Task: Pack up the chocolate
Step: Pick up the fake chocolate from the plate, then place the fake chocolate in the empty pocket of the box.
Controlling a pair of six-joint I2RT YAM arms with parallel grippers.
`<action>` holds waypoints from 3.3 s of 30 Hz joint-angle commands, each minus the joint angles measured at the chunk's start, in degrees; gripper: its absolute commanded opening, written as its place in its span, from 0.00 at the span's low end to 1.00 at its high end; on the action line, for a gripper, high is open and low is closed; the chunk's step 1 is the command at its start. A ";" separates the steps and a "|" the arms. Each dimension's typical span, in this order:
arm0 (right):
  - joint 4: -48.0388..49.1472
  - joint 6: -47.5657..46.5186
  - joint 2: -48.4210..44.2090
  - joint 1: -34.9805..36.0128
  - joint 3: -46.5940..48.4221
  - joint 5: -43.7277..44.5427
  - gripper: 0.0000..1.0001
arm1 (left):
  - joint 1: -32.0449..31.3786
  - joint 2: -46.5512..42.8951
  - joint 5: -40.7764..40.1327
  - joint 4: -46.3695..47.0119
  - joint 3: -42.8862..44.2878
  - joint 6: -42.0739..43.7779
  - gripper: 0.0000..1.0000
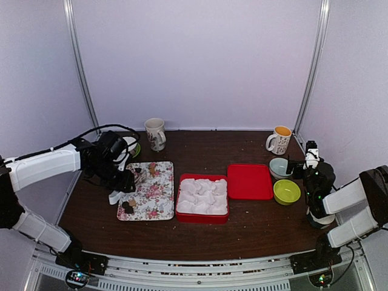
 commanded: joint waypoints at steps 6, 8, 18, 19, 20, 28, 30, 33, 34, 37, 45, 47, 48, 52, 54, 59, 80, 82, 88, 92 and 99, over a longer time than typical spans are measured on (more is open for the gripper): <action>-0.18 -0.16 -0.43 -0.46 0.86 -0.55 1.00 | 0.91 5.31 0.14 0.97 6.09 2.16 0.56; -0.27 -0.10 -0.43 -0.46 0.87 -0.55 1.00 | 0.92 6.99 -1.22 0.88 7.77 2.84 0.55; -0.36 -0.07 -0.42 -0.54 0.89 -0.64 1.00 | 0.94 13.38 -3.94 0.72 12.18 4.66 0.55; -0.35 -0.07 -0.43 -0.54 0.96 -0.64 1.00 | 0.99 13.78 -4.33 0.78 12.37 4.89 0.55; -0.36 -0.07 -0.43 -0.50 0.96 -0.64 1.00 | 0.98 14.10 -4.71 0.77 12.66 5.17 0.55; -0.36 -0.07 -0.39 -0.53 0.97 -0.64 1.00 | 1.09 17.15 -6.00 1.19 13.28 7.94 0.53; -0.36 -0.07 -0.43 -0.54 0.95 -0.71 1.00 | 1.09 17.67 -5.66 1.22 13.61 8.57 0.53; -0.36 -0.07 -0.42 -0.59 0.96 -0.69 1.00 | 1.25 18.28 -5.41 1.49 13.91 9.33 0.53; -0.34 -0.07 -0.43 -0.55 0.97 -0.70 1.00 | 1.38 18.46 -4.99 1.50 14.01 9.47 0.53; -0.36 -0.07 -0.43 -0.54 0.97 -0.73 1.00 | 1.61 18.83 -3.59 1.91 13.93 9.55 0.53; -0.36 -0.07 -0.40 -0.54 0.91 -0.73 1.00 | 1.80 20.89 -2.71 2.29 14.77 9.28 0.53; -0.36 -0.15 -0.42 -0.54 0.91 -0.72 1.00 | 1.84 21.40 -2.83 2.25 15.06 9.20 0.52; -0.42 -0.08 -0.43 -0.53 0.95 -0.70 1.00 | 1.84 21.59 -2.88 2.24 15.19 9.17 0.51; -0.42 -0.08 -0.45 -0.54 0.95 -0.72 1.00 | 1.86 21.69 -2.97 1.75 15.52 9.19 0.41; -0.41 -0.07 -0.43 -0.54 0.95 -0.73 1.00 | 1.82 21.25 -3.06 0.41 15.92 9.19 0.39; -0.43 -0.13 -0.43 -0.54 0.95 -0.73 1.00 | 1.82 17.41 -2.32 -1.33 14.96 8.97 0.37; -0.44 0.02 -0.43 -0.56 1.02 -0.81 1.00 | -0.60 7.52 4.58 -0.70 12.43 8.12 0.31; -0.45 0.02 -0.43 -0.63 0.99 -0.81 1.00 | -0.83 6.78 4.70 -0.60 11.78 7.53 0.30; -0.45 0.02 -0.43 -0.59 1.05 -0.81 1.00 | -3.21 4.53 7.85 2.03 9.73 7.19 0.29; -0.44 0.02 -0.42 -0.63 1.06 -0.81 1.00 | -5.93 3.84 10.98 5.07 9.70 7.47 0.28; -0.45 0.02 -0.39 -0.63 1.03 -0.81 1.00 | -8.74 6.34 16.83 15.35 9.66 5.93 0.29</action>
